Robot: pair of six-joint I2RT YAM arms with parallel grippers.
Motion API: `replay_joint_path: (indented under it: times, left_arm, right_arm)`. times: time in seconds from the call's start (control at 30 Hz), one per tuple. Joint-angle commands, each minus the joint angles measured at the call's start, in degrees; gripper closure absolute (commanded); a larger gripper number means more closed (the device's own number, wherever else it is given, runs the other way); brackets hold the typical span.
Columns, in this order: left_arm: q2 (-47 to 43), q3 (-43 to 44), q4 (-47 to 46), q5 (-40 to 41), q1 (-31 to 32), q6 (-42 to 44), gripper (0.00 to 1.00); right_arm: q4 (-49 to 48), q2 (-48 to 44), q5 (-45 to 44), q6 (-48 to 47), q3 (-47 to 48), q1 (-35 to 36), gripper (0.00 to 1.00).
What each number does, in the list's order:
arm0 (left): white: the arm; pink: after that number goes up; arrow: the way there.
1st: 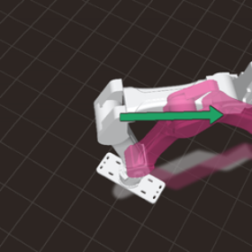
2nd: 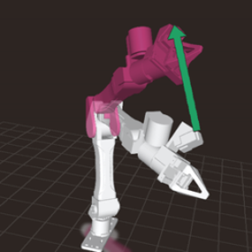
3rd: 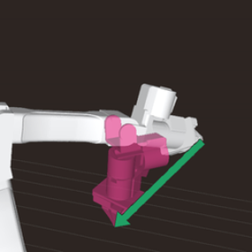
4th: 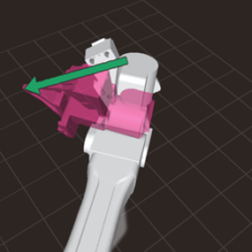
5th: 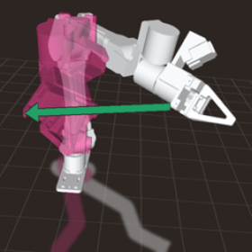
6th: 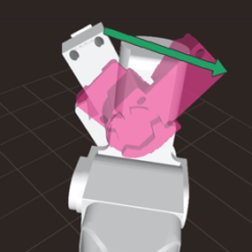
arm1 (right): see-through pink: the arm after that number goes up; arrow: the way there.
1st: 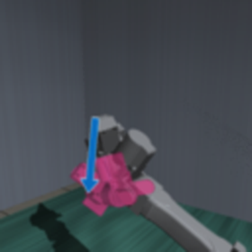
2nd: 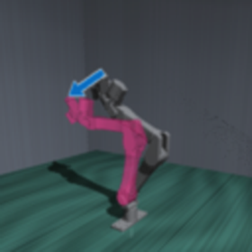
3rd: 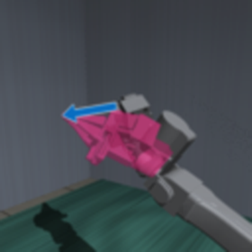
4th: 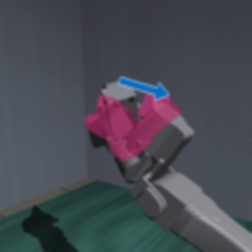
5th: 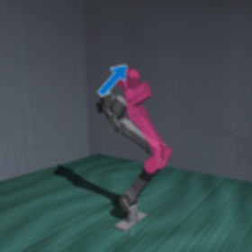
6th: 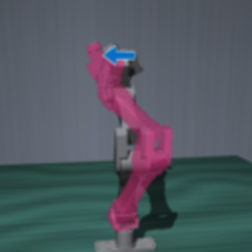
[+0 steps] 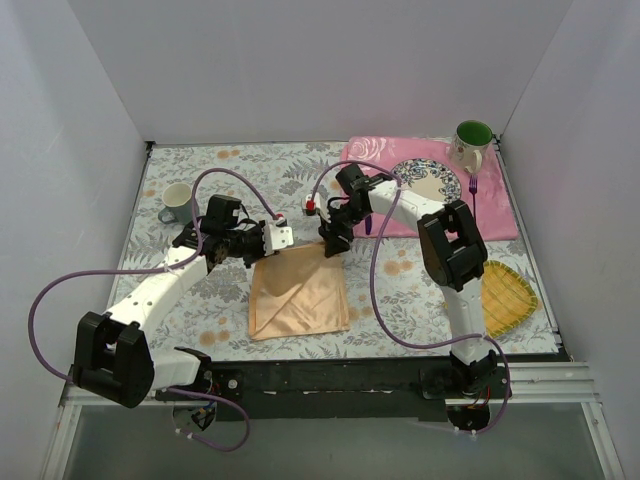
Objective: Fold the napkin into a case and place the utensils inside
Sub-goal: Pick up the upper triangle-folded napkin from the center of the board, then turn over the upper triangle folded napkin at the center of the board.
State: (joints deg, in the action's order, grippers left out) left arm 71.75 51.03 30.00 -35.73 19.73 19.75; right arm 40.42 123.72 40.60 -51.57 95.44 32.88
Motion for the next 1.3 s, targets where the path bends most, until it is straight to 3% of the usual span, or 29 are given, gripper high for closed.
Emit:
replay_joint_path:
  times: [0.0,0.03,0.07,0.1,0.13,0.2,0.33,0.43,0.67,0.8,0.9,0.93,1.03,1.17,1.27]
  left_arm:
    - [-1.3,-0.5,-0.1,-1.7,0.2,1.6,1.00]
    - [-1.2,-0.5,-0.2,-1.5,0.2,1.3,1.00]
    - [-1.1,-0.7,-0.3,-0.9,0.1,1.0,1.00]
    - [-1.0,-0.8,-0.8,-0.4,0.1,0.5,1.00]
    - [-0.7,-0.8,-1.4,0.2,0.1,-0.6,1.00]
    - [-0.2,0.2,-2.6,0.7,-1.4,-3.5,1.00]
    - [2.3,3.8,-5.4,2.2,-5.0,-7.1,1.00]
    - [3.6,7.7,-9.2,2.1,-8.4,-7.2,1.00]
    - [9.0,15.8,-19.8,2.2,-14.4,-2.7,1.00]
    - [7.8,11.7,-26.4,2.1,-15.1,1.2,1.00]
    - [6.0,6.0,-27.8,1.1,-15.4,3.9,1.00]
    - [4.4,3.9,-27.8,0.7,-15.4,4.7,1.00]
    - [-1.1,-4.6,-27.0,-2.4,-15.3,7.4,1.00]
    - [-9.4,-12.8,-18.3,-5.7,-14.8,9.4,1.00]
    - [-15.6,-18.5,-12.9,-6.5,-14.5,11.7,1.00]
  right_arm:
    - [3.1,-0.3,2.7,-2.3,2.6,0.4,0.51]
    - [3.6,-0.6,3.0,-2.7,2.5,0.4,0.60]
    - [4.0,-0.8,3.0,-3.5,2.5,0.6,0.80]
    - [4.8,-0.9,2.8,-3.6,2.3,0.6,0.92]
    - [4.8,-1.7,2.1,-3.4,2.0,0.7,0.99]
    - [3.9,-2.7,0.9,-2.2,1.2,0.7,0.99]
    - [-7.2,-6.8,-5.9,5.1,-0.2,0.5,0.99]
    - [-13.9,-8.4,-11.6,10.4,2.4,0.5,0.99]
    - [-27.0,-7.6,-23.4,13.3,12.8,0.6,0.99]
    - [-44.1,-11.6,-28.6,11.0,4.5,1.4,0.99]
    - [-50.7,-14.5,-31.7,7.5,-5.2,2.8,0.99]
    - [-56.9,-15.5,-33.0,6.2,-13.0,3.1,0.99]
    - [-66.3,-19.3,-35.1,0.5,-24.0,5.3,0.99]
    - [-71.0,-24.0,-36.3,-2.7,-39.1,8.9,0.99]
    - [-71.4,-27.1,-36.6,-3.4,-43.7,10.9,0.99]
